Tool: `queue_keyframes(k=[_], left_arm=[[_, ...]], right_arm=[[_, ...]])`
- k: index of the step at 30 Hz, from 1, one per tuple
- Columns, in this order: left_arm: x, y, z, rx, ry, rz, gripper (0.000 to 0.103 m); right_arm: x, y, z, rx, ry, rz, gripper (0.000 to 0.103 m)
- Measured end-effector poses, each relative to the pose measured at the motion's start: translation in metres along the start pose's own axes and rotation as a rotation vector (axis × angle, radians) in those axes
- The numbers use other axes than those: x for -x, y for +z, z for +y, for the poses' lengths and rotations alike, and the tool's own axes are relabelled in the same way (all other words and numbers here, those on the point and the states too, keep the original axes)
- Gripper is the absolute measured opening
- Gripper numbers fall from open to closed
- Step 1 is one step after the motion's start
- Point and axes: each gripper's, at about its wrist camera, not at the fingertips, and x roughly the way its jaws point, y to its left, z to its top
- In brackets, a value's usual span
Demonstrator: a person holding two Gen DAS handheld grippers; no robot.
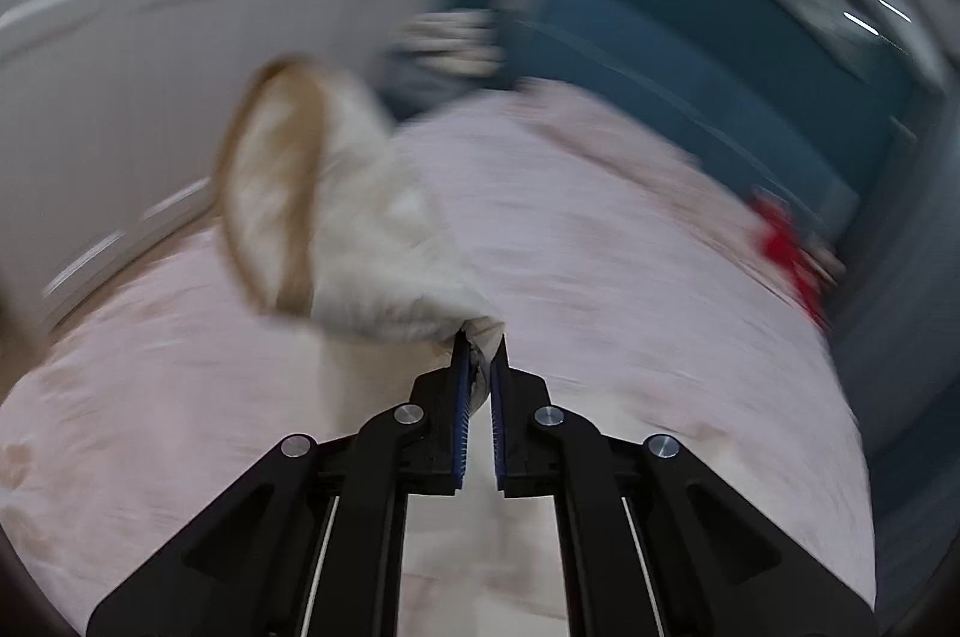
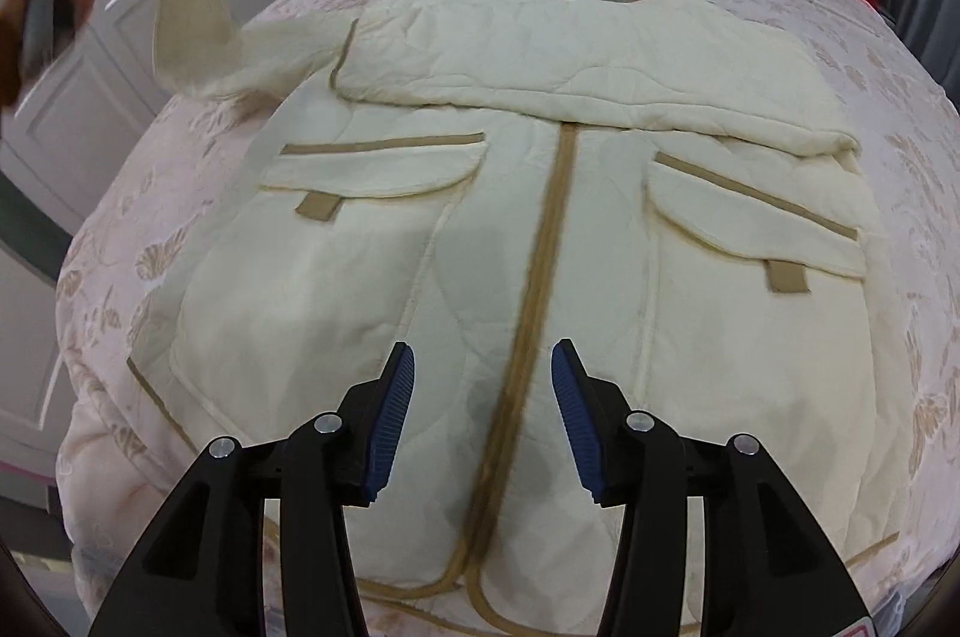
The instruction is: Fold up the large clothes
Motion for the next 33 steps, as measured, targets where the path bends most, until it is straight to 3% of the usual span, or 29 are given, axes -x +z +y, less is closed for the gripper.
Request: queue_keyframes(k=[2, 3, 4, 6, 9, 12, 14, 17, 20, 26, 29, 30, 31, 32, 33], left_arm=[[0.000, -0.021, -0.074, -0.078, -0.119, 0.043, 0.012], [-0.003, -0.041, -0.115, -0.114, -0.189, 0.080, 0.022], [-0.006, -0.063, -0.144, -0.138, -0.236, 0.116, 0.049], [-0.014, -0.109, -0.181, -0.166, -0.242, 0.175, 0.088], [-0.023, -0.176, -0.196, -0.206, -0.195, 0.234, 0.086], [-0.041, -0.210, -0.165, -0.165, -0.113, 0.314, 0.086], [-0.052, -0.209, -0.137, -0.079, -0.086, 0.343, 0.086], [-0.071, -0.198, -0.071, 0.155, -0.029, 0.375, 0.084], [-0.079, -0.180, -0.014, 0.327, 0.010, 0.347, 0.080], [-0.104, -0.158, 0.039, 0.470, 0.040, 0.343, 0.075], [-0.125, -0.164, 0.056, 0.527, 0.024, 0.372, 0.067], [-0.130, -0.166, 0.061, 0.538, 0.030, 0.377, 0.060], [-0.134, -0.167, 0.063, 0.538, 0.037, 0.383, 0.051], [-0.137, -0.168, 0.063, 0.528, 0.042, 0.388, 0.046], [-0.135, -0.168, 0.064, 0.514, 0.050, 0.392, 0.031]], right_arm=[[0.005, -0.002, -0.013, -0.034, -0.007, -0.010, 0.048], [0.009, -0.003, -0.023, -0.055, -0.015, -0.020, 0.049], [0.012, -0.004, -0.031, -0.070, -0.024, -0.027, 0.050], [0.018, -0.009, -0.055, -0.109, -0.056, -0.039, 0.055], [0.024, -0.016, -0.093, -0.170, -0.098, -0.043, 0.055], [0.028, -0.014, -0.127, -0.229, -0.121, -0.062, 0.055], [0.027, -0.005, -0.145, -0.266, -0.111, -0.083, 0.056], [0.022, 0.022, -0.168, -0.327, -0.083, -0.127, 0.056], [0.010, 0.059, -0.184, -0.367, -0.054, -0.165, 0.056], [-0.029, 0.125, -0.205, -0.421, -0.050, -0.183, 0.061], [-0.056, 0.140, -0.214, -0.475, -0.043, -0.139, 0.062], [-0.069, 0.142, -0.218, -0.501, -0.023, -0.113, 0.061], [-0.077, 0.144, -0.220, -0.513, -0.003, -0.094, 0.056], [-0.081, 0.147, -0.219, -0.512, 0.013, -0.088, 0.030], [-0.083, 0.150, -0.216, -0.498, 0.033, -0.078, 0.016]])
